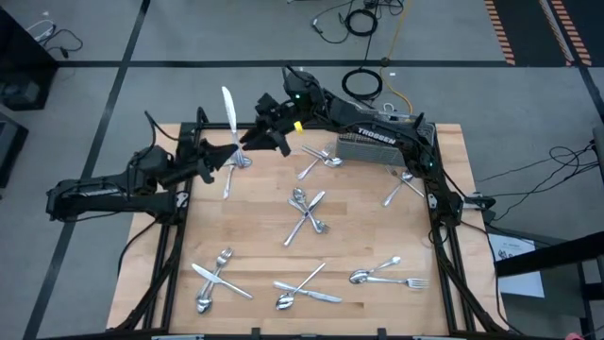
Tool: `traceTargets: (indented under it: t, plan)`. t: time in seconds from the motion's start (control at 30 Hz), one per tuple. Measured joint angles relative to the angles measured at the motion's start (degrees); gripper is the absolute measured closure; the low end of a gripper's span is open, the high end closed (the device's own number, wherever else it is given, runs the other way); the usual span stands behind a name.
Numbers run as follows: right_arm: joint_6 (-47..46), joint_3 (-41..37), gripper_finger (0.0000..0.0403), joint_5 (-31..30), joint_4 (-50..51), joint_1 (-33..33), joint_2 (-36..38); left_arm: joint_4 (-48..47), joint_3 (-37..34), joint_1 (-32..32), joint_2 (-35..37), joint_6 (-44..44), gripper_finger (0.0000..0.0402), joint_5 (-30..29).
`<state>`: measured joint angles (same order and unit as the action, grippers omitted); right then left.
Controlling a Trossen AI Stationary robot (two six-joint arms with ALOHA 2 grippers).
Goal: Sort silverware
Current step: Put the silver table knife into the gray utensil holder
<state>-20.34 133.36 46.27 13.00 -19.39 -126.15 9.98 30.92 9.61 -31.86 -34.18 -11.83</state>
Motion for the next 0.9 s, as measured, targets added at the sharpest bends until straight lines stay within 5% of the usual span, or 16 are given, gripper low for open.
traceTargets:
  t: [0.53, 0.9]
  plan:
    - [-1.3, 0.0, 0.0261, -8.6, -1.5, 2.7, 0.0, 0.3, 0.0, 0.0, 0.0, 3.3, 0.0382, 2.7]
    - [0.5, 0.1, 0.0261, -9.6, 8.9, 3.0, 0.3, -1.0, 0.0, 0.0, 1.3, 3.6, 0.0382, 1.1]
